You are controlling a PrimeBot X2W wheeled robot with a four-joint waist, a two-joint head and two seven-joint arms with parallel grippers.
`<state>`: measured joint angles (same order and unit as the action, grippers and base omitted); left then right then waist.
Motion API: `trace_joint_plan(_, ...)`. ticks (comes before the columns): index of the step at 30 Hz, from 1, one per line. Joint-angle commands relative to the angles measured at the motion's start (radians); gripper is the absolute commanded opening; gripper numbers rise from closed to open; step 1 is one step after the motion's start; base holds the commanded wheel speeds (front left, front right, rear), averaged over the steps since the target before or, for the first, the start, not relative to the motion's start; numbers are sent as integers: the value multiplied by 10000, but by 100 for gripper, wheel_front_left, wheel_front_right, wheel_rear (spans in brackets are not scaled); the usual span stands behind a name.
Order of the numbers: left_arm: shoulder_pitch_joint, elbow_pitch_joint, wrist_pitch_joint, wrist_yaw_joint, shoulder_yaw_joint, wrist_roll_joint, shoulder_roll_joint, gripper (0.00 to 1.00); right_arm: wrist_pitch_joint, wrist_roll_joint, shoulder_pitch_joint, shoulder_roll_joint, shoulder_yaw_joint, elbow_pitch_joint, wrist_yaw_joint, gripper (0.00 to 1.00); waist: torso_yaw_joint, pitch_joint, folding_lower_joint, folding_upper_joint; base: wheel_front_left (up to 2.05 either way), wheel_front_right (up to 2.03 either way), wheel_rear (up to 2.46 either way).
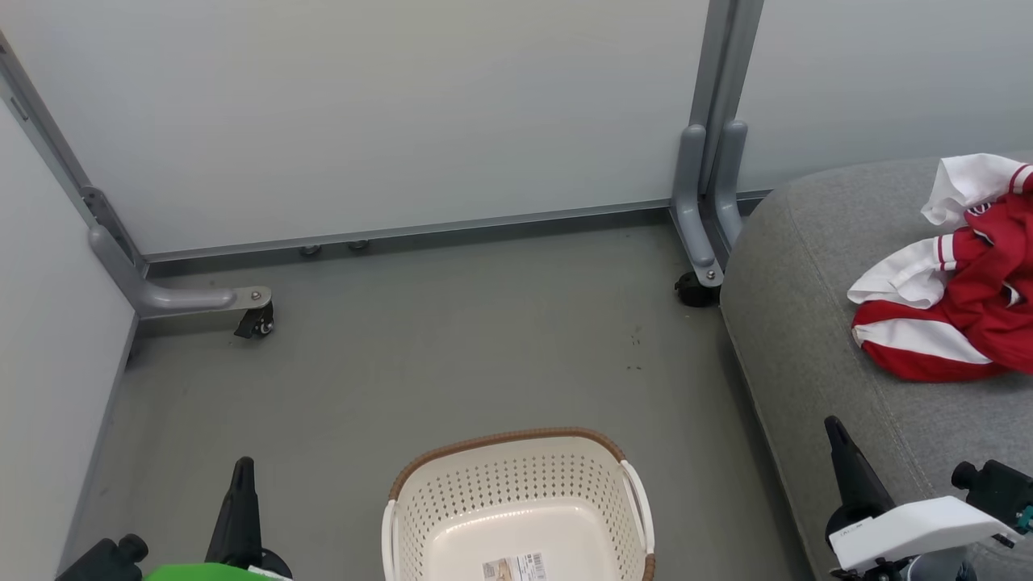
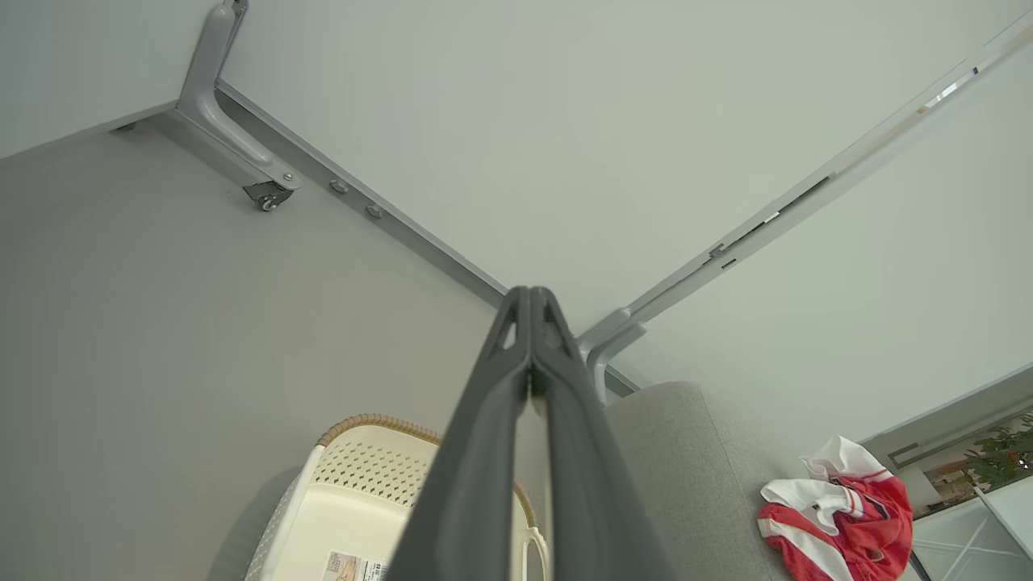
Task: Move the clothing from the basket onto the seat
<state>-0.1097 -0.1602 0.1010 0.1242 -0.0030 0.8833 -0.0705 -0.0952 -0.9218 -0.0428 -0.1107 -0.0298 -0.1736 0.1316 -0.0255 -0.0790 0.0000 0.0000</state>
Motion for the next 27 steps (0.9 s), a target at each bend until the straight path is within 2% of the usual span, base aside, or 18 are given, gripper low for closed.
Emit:
trace_joint_plan(1,348,72,-58,44,63,357,-87,0,71,-314,293,-44,91,63,-5,0,5,15,0,0,0,0,0)
trace_joint_plan(27,1144,-295,-798,67,359,3375,-101,0,816,-3149,830,134,535,-248,-8,0,89,285,0,0,0,0,0)
